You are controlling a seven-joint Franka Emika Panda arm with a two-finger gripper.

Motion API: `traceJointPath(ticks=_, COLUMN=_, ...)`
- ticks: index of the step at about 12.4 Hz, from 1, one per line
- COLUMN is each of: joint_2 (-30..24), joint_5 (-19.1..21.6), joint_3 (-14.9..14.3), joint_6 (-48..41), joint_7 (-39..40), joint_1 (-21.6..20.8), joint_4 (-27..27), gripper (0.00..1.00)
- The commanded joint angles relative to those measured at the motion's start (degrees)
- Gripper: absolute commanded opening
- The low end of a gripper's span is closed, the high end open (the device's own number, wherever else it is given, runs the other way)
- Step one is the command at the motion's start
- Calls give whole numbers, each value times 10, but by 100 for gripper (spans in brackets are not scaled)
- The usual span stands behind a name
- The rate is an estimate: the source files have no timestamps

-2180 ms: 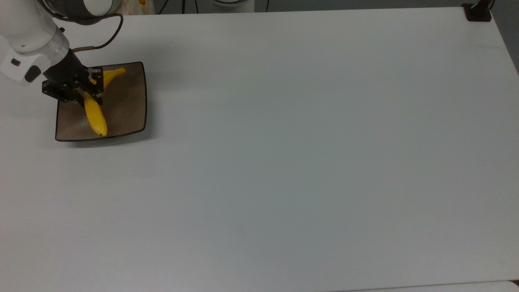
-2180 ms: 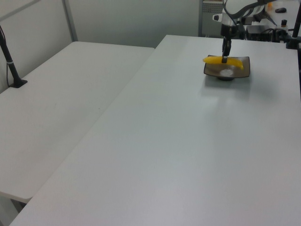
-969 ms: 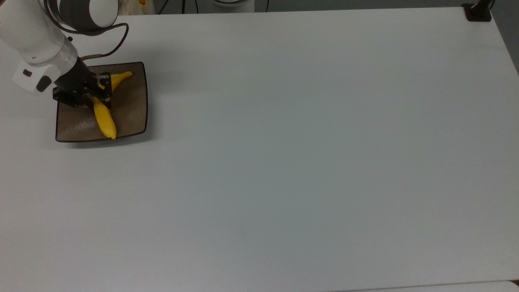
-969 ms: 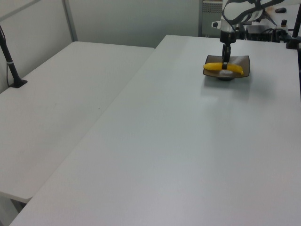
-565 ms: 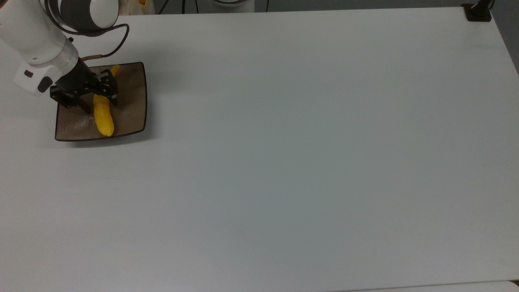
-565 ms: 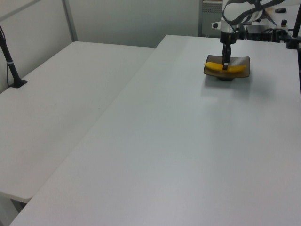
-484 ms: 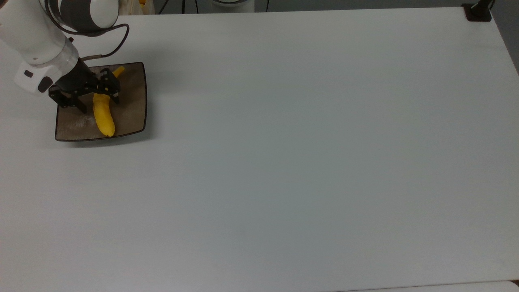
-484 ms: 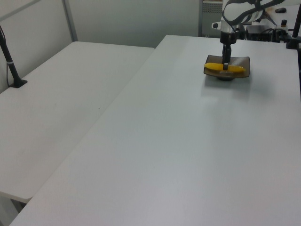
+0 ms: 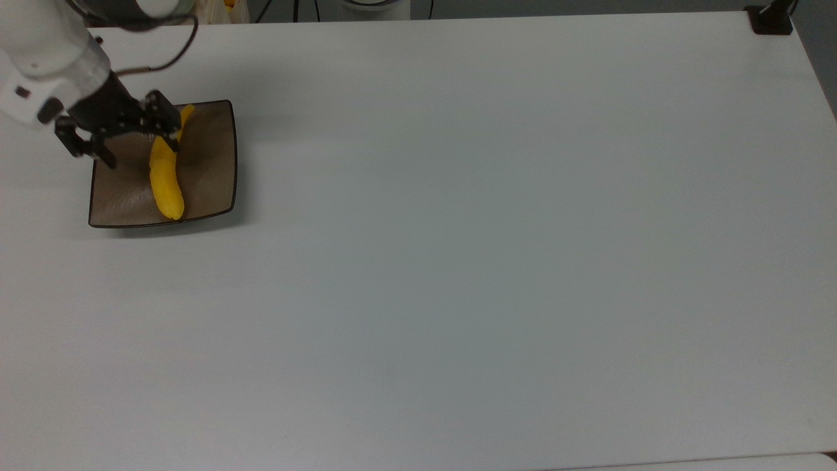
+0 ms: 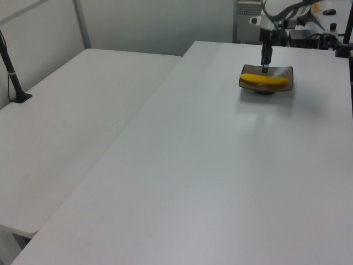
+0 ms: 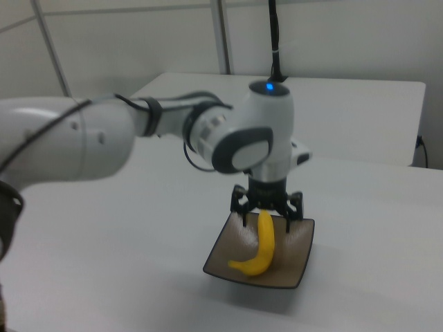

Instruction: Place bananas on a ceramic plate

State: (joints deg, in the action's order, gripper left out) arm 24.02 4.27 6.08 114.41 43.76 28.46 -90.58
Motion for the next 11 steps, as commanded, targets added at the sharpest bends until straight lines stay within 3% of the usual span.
traceJointPath(ticks=1, joint_2=-142, joint_5=-1, joint_3=-24, joint_6=-100, joint_7=-2, joint_1=-31, joint_4=-21, gripper=100)
traceJointPath(ticks=3, joint_2=-213, joint_5=-1, joint_3=-69, joint_6=-179, joint_7=-44, joint_1=-95, joint_4=-20, gripper=100)
traceJointPath(ticks=6, joint_2=-271, joint_5=-2, joint_3=-75, joint_6=-274, joint_7=-169, joint_1=-167, joint_4=-15, gripper=100)
traceJointPath(ticks=10, joint_2=-278, joint_5=-23, joint_3=-96, joint_6=-307, joint_7=-348, joint_1=-308, joint_4=-16, gripper=100)
traceJointPath(ticks=11, joint_2=-279, joint_5=-39, joint_3=-115, joint_6=-293, joint_7=-371, joint_1=-348, joint_4=-20, gripper=100)
